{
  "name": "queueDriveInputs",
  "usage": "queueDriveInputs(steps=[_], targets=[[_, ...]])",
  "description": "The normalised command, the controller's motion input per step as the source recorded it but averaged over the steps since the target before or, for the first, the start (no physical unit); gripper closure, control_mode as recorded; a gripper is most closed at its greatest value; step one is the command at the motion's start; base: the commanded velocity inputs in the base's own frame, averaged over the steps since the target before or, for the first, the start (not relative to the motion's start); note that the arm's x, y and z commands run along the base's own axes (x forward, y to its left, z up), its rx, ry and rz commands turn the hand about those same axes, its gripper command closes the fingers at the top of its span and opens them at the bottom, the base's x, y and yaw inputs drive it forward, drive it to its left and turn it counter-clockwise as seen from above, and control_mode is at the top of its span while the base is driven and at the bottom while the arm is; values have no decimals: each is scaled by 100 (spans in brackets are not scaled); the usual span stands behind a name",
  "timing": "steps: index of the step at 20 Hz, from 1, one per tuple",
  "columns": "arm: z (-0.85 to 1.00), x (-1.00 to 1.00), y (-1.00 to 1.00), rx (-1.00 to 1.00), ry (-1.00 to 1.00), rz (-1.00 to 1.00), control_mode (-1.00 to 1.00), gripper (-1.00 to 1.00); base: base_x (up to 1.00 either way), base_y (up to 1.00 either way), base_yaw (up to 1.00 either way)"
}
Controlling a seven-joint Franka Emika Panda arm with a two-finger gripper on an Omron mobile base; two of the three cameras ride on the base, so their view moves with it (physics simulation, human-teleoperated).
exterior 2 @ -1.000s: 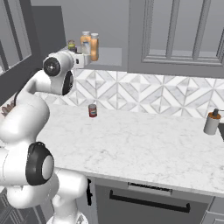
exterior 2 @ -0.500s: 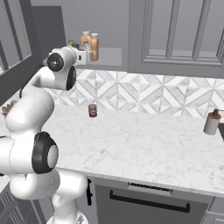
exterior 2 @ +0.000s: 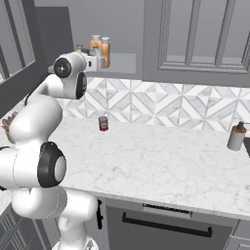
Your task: Put the shaker and condiment bottle from the counter next to their counterparts in the cabinet.
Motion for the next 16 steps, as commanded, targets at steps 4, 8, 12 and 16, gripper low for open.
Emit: queueDriveInputs(steps=[4,8,12,16], targets=[[-42,29,0,2,0,0,-100,100,0,0,0],[-46,14,-1,4,-1,0,-100,100,0,0,0],[-56,3,-1,3,-4,0,-100,100,0,0,0],[-60,3,0,1,-8,0,-100,100,0,0,0]])
